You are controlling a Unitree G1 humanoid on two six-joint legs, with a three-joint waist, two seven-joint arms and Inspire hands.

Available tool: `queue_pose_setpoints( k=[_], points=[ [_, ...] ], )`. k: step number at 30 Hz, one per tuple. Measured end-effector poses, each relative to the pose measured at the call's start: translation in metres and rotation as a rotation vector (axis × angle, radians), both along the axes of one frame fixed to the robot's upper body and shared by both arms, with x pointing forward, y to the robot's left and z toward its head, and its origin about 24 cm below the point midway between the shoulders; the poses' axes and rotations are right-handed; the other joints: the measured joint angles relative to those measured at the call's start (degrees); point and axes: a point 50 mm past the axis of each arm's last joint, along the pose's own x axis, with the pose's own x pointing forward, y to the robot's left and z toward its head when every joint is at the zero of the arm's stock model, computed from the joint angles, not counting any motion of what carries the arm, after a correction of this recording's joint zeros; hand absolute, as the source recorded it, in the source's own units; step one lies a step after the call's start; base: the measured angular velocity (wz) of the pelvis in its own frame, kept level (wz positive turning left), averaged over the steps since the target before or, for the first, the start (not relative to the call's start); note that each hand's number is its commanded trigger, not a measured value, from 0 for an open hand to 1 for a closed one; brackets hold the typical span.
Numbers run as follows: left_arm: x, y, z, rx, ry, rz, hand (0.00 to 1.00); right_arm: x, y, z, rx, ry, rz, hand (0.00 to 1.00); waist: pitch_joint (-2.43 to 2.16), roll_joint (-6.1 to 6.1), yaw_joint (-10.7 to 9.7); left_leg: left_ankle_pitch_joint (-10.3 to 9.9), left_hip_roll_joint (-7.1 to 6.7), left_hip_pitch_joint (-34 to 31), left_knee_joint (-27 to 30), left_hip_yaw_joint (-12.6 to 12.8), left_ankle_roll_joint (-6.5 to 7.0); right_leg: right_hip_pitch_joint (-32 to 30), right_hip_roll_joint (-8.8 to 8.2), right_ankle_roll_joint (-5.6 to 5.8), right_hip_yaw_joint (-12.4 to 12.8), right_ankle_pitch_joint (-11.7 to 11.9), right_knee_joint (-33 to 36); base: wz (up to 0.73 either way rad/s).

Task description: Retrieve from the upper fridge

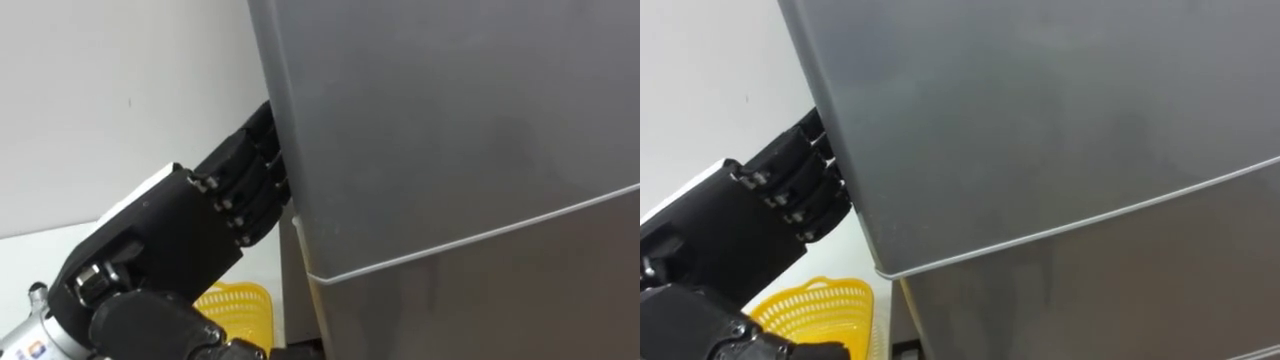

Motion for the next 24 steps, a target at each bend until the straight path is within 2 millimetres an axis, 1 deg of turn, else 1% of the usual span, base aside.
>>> queue_pose_setpoints(
  k=[4,5,6,7,10,13,24],
  points=[
    [0.001,-0.002,0.001,0.001,-0.004,-0.011,1.0,0.001,0.001,0.0,0.013,0.007,0.01,0.0,0.03,-0.6,0.03,0.0,0.0,-0.01,0.02,0.0,0.0,0.05,0.0,0.01,-0.01,0.0,-0.01,0.0],
    [0.001,-0.002,0.001,0.0,-0.004,-0.01,0.64,0.001,0.001,-0.001,0.015,0.008,0.009,0.0,0.04,-0.72,0.04,0.0,0.0,-0.01,0.02,0.0,0.0,0.06,0.0,0.02,-0.02,0.0,-0.01,0.0],
    [0.001,-0.002,0.001,0.0,-0.005,-0.008,0.09,0.001,0.002,-0.001,0.017,0.01,0.009,0.0,0.08,-0.93,0.08,0.0,-0.01,-0.01,0.02,0.0,0.0,0.08,0.0,0.02,-0.03,0.0,-0.01,0.03],
    [0.001,-0.001,0.002,-0.002,-0.007,-0.001,0.0,0.001,0.002,-0.001,0.019,0.01,0.009,0.0,0.13,-1.2,0.09,0.0,-0.01,-0.03,0.03,0.0,0.0,0.08,0.0,0.02,-0.04,0.01,-0.02,0.04],
    [0.002,-0.002,0.004,-0.001,-0.022,-0.014,0.0,0.0,0.002,-0.001,0.021,0.012,0.009,0.0,-0.05,-1.56,0.08,0.0,-0.03,-0.05,0.03,0.0,0.0,0.12,0.0,0.03,0.03,0.0,-0.04,0.01],
    [0.0,-0.007,0.003,0.001,-0.033,-0.064,0.0,0.0,0.002,-0.001,0.018,0.017,0.02,0.0,-0.08,-1.93,0.07,0.0,-0.04,-0.1,0.05,0.0,0.01,0.1,0.0,0.06,0.06,0.01,-0.05,0.0],
    [-0.002,-0.011,0.005,0.006,-0.061,-0.103,0.0,0.0,0.001,-0.001,0.003,0.036,0.07,0.0,-0.08,-1.64,-0.36,0.02,-0.07,-0.13,0.08,0.0,0.04,0.16,-0.03,0.13,0.08,-0.01,-0.03,0.0]
  ],
)
